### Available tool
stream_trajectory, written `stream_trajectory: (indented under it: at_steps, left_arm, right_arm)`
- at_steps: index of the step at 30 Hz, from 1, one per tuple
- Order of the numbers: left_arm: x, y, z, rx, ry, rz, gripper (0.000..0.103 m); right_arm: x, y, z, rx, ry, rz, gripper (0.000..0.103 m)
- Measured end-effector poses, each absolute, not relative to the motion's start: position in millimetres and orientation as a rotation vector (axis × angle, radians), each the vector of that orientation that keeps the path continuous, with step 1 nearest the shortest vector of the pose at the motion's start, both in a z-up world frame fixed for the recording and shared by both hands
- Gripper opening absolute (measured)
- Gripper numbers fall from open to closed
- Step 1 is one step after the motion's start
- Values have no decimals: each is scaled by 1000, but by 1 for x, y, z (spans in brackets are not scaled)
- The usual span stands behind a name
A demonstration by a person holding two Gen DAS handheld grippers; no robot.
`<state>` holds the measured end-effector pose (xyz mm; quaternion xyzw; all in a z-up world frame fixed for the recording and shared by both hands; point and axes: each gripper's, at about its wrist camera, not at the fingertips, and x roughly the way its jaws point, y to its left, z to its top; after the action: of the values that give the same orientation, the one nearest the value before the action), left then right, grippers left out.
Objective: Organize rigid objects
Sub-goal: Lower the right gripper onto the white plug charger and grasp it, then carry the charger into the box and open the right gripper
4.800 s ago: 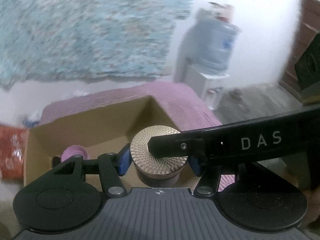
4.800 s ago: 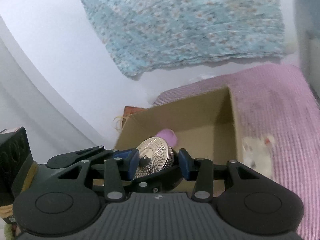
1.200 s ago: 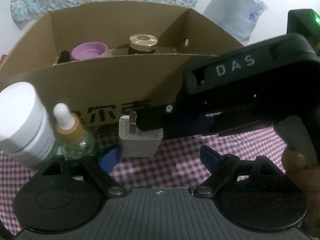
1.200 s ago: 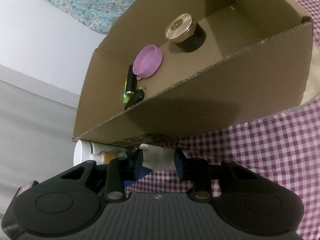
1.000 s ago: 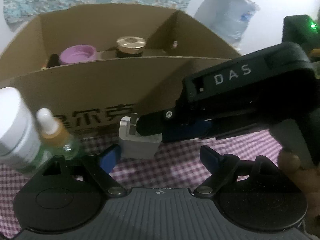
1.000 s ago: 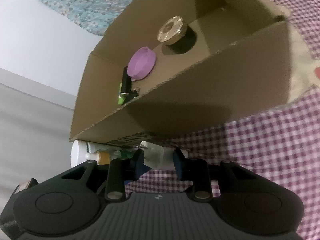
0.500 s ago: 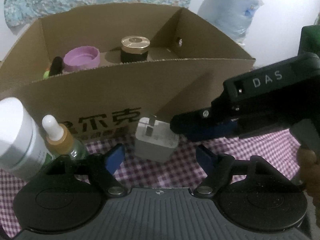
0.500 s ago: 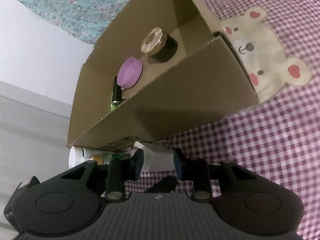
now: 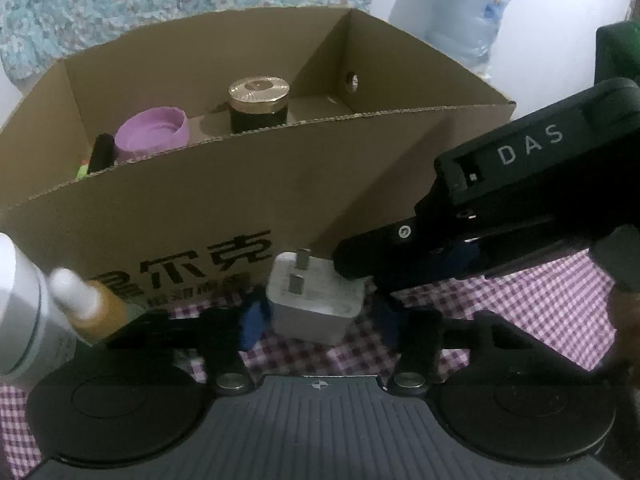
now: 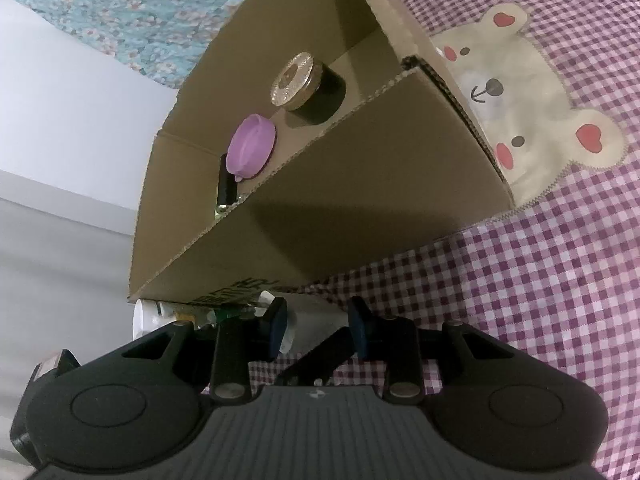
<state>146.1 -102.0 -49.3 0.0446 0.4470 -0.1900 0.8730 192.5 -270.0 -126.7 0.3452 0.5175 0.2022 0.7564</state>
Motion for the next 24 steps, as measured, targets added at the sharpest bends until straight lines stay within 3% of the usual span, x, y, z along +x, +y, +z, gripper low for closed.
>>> stream_trajectory:
  at_steps: [13, 24]
  left_arm:
    - [130, -101, -25, 91, 880, -398, 43]
    - [140, -93, 66, 35, 712, -357, 43]
  right_arm:
    - [182, -268, -113, 745, 1111, 482, 37]
    - [176, -270, -21, 730, 882, 599, 40]
